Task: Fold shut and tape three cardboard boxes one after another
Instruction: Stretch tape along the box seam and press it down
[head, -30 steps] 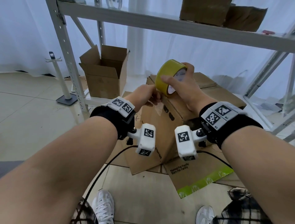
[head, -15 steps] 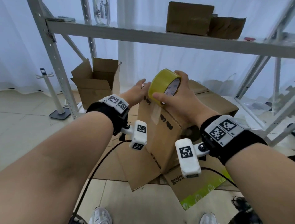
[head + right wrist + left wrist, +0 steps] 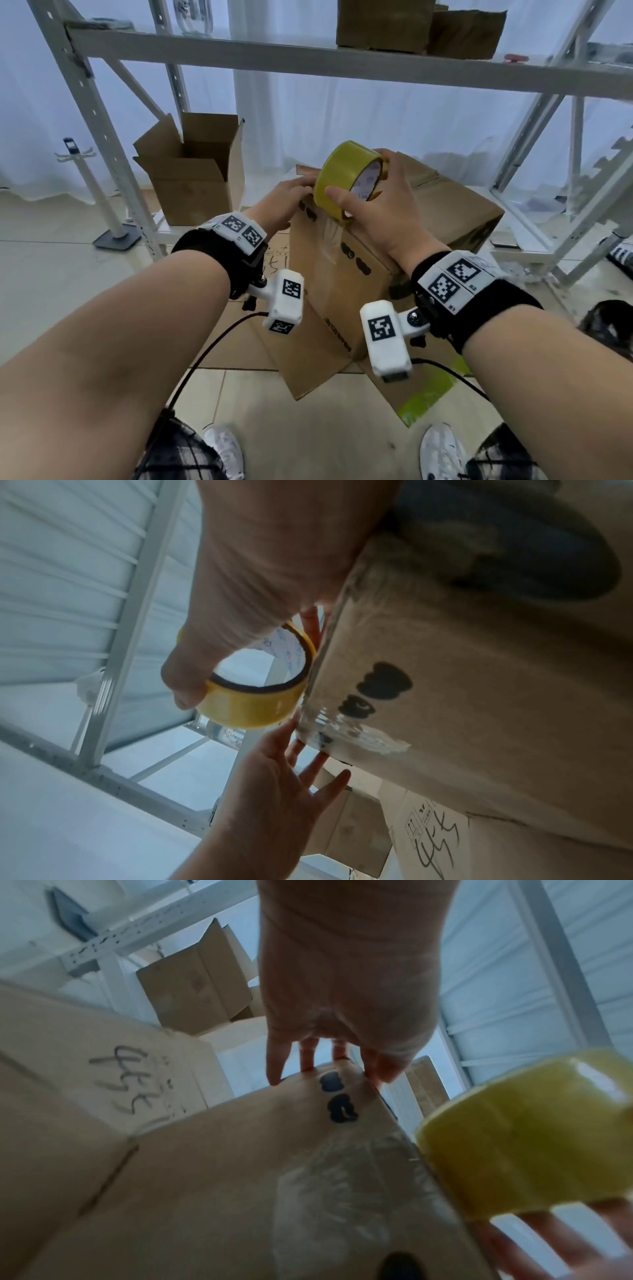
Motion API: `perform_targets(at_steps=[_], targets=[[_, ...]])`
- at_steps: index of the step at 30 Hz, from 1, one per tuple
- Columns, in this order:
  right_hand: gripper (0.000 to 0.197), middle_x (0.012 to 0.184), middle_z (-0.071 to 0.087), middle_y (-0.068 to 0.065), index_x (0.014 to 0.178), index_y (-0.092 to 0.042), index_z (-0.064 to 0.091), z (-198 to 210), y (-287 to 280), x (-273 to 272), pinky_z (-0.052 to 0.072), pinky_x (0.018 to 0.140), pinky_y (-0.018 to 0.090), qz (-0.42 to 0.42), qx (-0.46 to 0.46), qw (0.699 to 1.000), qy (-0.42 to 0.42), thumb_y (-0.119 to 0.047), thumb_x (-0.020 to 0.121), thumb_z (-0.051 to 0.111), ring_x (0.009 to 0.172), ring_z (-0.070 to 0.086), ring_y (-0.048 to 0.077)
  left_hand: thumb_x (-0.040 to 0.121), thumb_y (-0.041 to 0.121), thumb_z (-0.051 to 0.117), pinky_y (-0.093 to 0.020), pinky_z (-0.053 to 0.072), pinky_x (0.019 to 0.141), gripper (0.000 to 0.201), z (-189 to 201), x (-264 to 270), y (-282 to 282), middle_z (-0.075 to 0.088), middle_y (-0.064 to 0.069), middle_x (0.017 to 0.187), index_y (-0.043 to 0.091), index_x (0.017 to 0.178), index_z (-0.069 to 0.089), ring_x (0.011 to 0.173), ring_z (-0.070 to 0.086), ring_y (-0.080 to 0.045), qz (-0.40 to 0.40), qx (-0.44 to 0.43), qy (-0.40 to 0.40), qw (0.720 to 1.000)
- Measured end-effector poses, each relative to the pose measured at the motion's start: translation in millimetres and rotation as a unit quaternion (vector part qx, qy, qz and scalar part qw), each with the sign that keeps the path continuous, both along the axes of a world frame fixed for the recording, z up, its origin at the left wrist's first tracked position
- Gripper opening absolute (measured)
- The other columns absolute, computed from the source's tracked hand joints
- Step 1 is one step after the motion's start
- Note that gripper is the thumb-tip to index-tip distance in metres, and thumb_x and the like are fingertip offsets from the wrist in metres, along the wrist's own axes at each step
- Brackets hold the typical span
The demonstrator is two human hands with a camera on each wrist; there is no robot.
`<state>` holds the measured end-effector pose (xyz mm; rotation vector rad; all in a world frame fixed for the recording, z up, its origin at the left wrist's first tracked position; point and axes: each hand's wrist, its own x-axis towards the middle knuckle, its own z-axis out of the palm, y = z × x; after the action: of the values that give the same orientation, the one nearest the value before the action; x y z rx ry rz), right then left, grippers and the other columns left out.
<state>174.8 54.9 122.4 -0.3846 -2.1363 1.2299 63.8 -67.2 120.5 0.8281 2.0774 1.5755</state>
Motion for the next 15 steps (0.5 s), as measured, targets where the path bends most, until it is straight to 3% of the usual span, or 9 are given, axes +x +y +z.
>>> perform_targets(at_steps=[2,3,6,8,13,15], targets=[[0.093,0.126,0.053,-0.005,0.126,-0.034,0.037,0,-1,-2,0.046,0.100,0.039,0.003,-0.029,0.999,0.016,-0.069,0.049,0.076,0.117,0.053,0.012,0.089,0.023,0.045,-0.033,0.045,0.085,0.026,-1,3,-2,0.059,0.002,0.095,0.035,0.101,0.065,0.093,0.054,-0.015,-0.010,0.010,-0.034,0.999],[0.093,0.126,0.053,-0.004,0.126,-0.034,0.038,-1,-1,-3,0.046,0.100,0.041,0.007,-0.041,0.999,0.022,-0.070,0.049,0.077,0.117,0.053,0.013,0.081,0.026,0.051,-0.038,0.044,0.086,0.029,-4,2,-3,0.058,0.001,0.100,0.034,0.105,0.064,0.093,0.054,-0.016,-0.025,0.000,-0.031,0.999],[0.093,0.128,0.052,-0.001,0.124,-0.038,0.039,-7,-3,-5,0.047,0.099,0.043,0.018,-0.058,0.998,0.034,-0.070,0.048,0.079,0.119,0.052,0.017,0.070,0.030,0.065,-0.036,0.045,0.095,0.066,-12,-4,-9,0.028,0.002,0.138,0.033,0.132,0.046,0.117,0.042,-0.021,-0.073,-0.090,0.026,0.993],[0.091,0.130,0.050,-0.001,0.123,-0.042,0.038,-10,-4,-6,0.047,0.099,0.044,0.018,-0.060,0.997,0.041,-0.068,0.047,0.080,0.120,0.051,0.018,0.077,0.026,0.075,-0.029,0.037,0.098,0.071,-17,-7,-12,0.015,0.006,0.144,0.033,0.138,0.040,0.122,0.035,-0.018,-0.094,-0.117,0.054,0.987],[0.086,0.132,0.046,-0.001,0.126,-0.041,0.035,-10,-3,-6,0.046,0.100,0.042,-0.010,-0.024,0.998,0.063,-0.056,0.056,0.082,0.122,0.047,0.017,0.077,0.036,0.076,-0.025,0.026,0.104,0.076,-21,-16,-12,0.013,0.003,0.148,0.037,0.141,0.034,0.123,0.027,-0.011,-0.101,-0.144,0.105,0.979],[0.085,0.132,0.043,0.001,0.131,-0.033,0.036,-9,1,-6,0.042,0.101,0.033,-0.028,-0.012,0.996,0.084,-0.045,0.062,0.084,0.123,0.043,0.017,0.076,0.039,0.075,-0.026,0.025,0.107,0.071,-21,-16,-10,0.019,-0.001,0.145,0.038,0.137,0.038,0.126,0.030,-0.016,-0.096,-0.145,0.126,0.977]])
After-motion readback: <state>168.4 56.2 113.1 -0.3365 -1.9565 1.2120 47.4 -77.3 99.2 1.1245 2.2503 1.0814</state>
